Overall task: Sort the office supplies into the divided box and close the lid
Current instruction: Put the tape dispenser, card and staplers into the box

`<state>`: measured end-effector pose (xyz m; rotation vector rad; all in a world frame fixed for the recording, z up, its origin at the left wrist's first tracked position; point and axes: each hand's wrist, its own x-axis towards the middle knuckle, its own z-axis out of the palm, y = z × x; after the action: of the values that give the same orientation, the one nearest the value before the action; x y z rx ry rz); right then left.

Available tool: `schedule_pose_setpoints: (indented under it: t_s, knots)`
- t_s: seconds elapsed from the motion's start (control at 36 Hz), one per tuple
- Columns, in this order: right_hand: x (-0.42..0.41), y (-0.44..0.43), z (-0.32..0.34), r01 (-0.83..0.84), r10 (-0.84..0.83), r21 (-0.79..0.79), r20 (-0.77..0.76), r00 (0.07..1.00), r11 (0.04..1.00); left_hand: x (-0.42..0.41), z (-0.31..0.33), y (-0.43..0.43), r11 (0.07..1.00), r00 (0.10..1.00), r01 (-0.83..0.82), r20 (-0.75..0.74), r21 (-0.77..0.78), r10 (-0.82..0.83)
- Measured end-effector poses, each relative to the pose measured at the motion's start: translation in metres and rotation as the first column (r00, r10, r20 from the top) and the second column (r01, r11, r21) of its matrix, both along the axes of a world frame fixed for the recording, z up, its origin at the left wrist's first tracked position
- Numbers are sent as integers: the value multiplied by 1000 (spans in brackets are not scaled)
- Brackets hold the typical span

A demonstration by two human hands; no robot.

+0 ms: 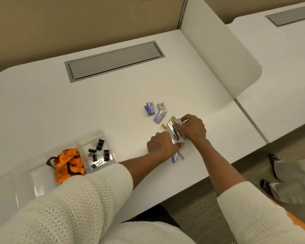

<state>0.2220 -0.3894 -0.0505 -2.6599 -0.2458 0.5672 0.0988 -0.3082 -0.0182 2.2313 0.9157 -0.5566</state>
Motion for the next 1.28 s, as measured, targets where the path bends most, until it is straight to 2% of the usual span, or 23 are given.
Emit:
schedule_pose_setpoints:
  t_s: [0.17, 0.31, 0.44, 0.67, 0.86, 1.0, 1.28]
  knots:
    - [13, -17, -5, 22, -22, -24, 4, 1000, 999, 5, -4, 0, 1000, 999, -24, -23, 14, 24]
    - [19, -23, -10, 17, -16, -52, 20, 1000, 998, 11, -4, 11, 994, 994, -92, 70, 65, 88]
    - [17, -24, -12, 25, -24, -21, 37, 999, 999, 26, 1, 22, 970, 964, -245, 112, 2, 243]
    - [13, -22, -12, 28, -29, 18, 62, 998, 999, 45, -2, 13, 946, 941, -323, 107, -7, 322]
    - [12, -26, -13, 3, -6, 55, 45, 999, 998, 60, -12, 0, 964, 962, -263, 89, 36, 259]
    - [17, -36, -8, -18, 18, -4, 18, 1000, 1000, 65, -15, 1, 978, 978, -195, 88, 71, 189]
    - [11, -48, 0, 45, -45, -33, 21, 999, 998, 63, -16, 2, 983, 998, -47, 55, 179, 38]
